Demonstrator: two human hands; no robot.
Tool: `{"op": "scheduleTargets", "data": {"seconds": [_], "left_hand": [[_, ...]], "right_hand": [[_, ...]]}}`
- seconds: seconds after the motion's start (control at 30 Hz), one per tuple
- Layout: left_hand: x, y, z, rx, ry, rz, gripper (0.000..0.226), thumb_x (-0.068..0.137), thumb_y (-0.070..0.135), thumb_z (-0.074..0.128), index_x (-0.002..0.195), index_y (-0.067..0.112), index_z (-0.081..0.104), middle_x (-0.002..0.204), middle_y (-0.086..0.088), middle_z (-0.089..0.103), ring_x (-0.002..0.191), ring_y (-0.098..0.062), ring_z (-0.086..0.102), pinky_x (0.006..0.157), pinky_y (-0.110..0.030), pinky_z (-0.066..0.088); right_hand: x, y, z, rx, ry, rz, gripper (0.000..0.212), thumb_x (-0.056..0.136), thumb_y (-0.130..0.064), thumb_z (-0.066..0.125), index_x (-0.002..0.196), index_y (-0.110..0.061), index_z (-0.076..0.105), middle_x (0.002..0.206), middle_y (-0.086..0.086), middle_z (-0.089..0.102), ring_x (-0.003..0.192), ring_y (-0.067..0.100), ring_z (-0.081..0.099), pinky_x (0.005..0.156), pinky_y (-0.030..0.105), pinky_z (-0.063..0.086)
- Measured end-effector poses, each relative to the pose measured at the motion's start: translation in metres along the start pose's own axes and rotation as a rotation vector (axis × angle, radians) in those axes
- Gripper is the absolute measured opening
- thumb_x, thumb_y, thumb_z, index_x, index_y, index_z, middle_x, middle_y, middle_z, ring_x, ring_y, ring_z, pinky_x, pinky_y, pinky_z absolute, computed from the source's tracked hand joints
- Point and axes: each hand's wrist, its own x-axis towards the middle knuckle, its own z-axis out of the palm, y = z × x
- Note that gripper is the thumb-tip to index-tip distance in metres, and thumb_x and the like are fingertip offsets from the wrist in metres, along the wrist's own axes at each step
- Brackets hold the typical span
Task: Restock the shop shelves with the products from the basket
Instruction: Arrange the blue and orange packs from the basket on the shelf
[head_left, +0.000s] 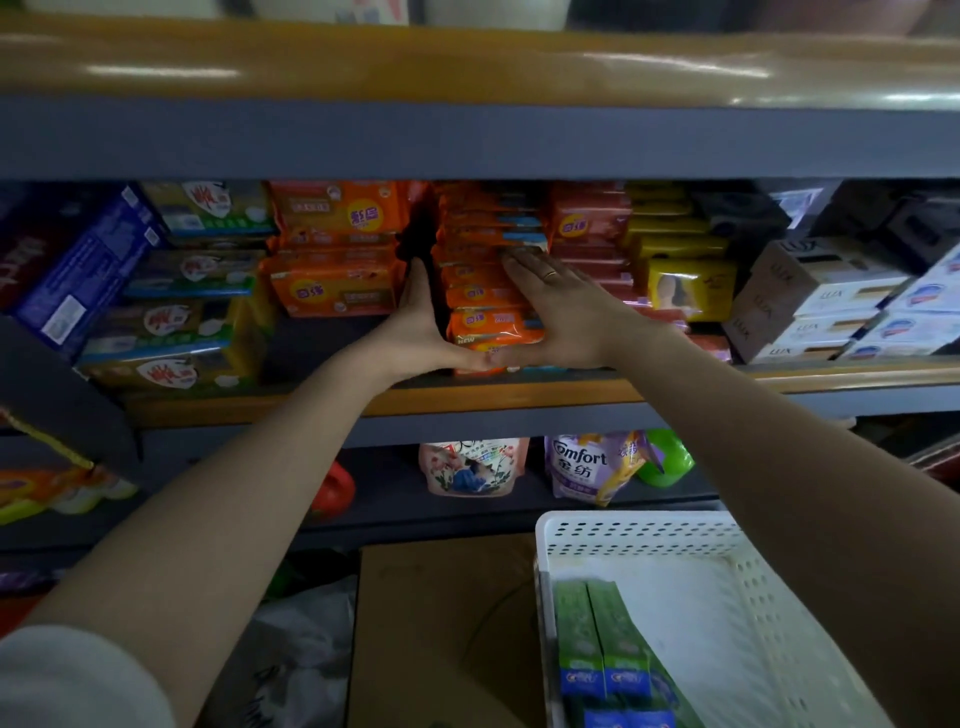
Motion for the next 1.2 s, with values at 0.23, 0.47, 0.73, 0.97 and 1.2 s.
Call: {"op": "scheduleTargets", "data": {"seconds": [0.23, 0.47, 0.73, 0.97, 1.2], "left_hand": [[0.012, -0.007, -0.002, -0.031, -0.150, 0.014, 0.148, 0.047, 0.037, 0.088, 0.140, 0.030, -0.027, 0.154, 0.002, 0.018, 0.137, -0.013, 0.029, 0.115, -0.038, 0.029], [0.009, -0.006, 0.001, -0.006, -0.121, 0.088, 0.120, 0.058, 0.027, 0.086, 0.145, 0.032, 0.004, 0.146, 0.003, 0.034, 0.130, -0.011, 0.038, 0.112, -0.036, 0.033], [-0.080, 0.012, -0.001, 0.626, 0.309, 0.082, 0.074, 0.086, 0.041, 0.057, 0.144, 0.011, 0.022, 0.146, -0.011, 0.036, 0.133, -0.030, 0.035, 0.102, -0.043, 0.039], [-0.114, 0.007, 0.013, 0.850, 0.287, 0.279, 0.057, 0.082, 0.019, 0.061, 0.134, 0.003, 0.043, 0.139, -0.016, 0.046, 0.128, -0.034, 0.044, 0.100, -0.047, 0.042], [-0.148, 0.004, 0.080, 0.788, -0.060, 0.425, 0.046, 0.084, 0.019, 0.058, 0.127, 0.008, 0.049, 0.132, -0.009, 0.052, 0.124, -0.029, 0.048, 0.099, -0.041, 0.043]], "right_hand": [[0.010, 0.001, 0.010, -0.090, 0.043, 0.051, 0.107, 0.074, -0.073, 0.046, 0.149, -0.011, 0.002, 0.159, 0.009, 0.003, 0.146, 0.024, 0.004, 0.118, 0.039, 0.004], [0.013, 0.003, 0.009, -0.097, 0.009, 0.057, 0.109, 0.072, -0.075, 0.044, 0.149, -0.011, 0.001, 0.159, 0.009, 0.002, 0.146, 0.024, 0.002, 0.118, 0.039, 0.003], [-0.007, 0.004, -0.002, -0.072, 0.031, 0.047, 0.077, 0.089, -0.059, 0.038, 0.147, -0.014, 0.017, 0.157, 0.006, 0.018, 0.142, 0.027, 0.021, 0.116, 0.043, 0.020], [-0.003, -0.007, 0.010, -0.169, -0.051, 0.089, 0.067, 0.097, -0.050, 0.020, 0.149, -0.010, 0.005, 0.158, 0.012, 0.006, 0.146, 0.026, 0.009, 0.118, 0.043, 0.009], [-0.077, -0.026, 0.013, -0.014, 0.269, 0.139, 0.047, 0.094, -0.031, 0.037, 0.135, -0.007, 0.041, 0.145, 0.017, 0.039, 0.131, 0.036, 0.039, 0.109, 0.047, 0.029]]}}
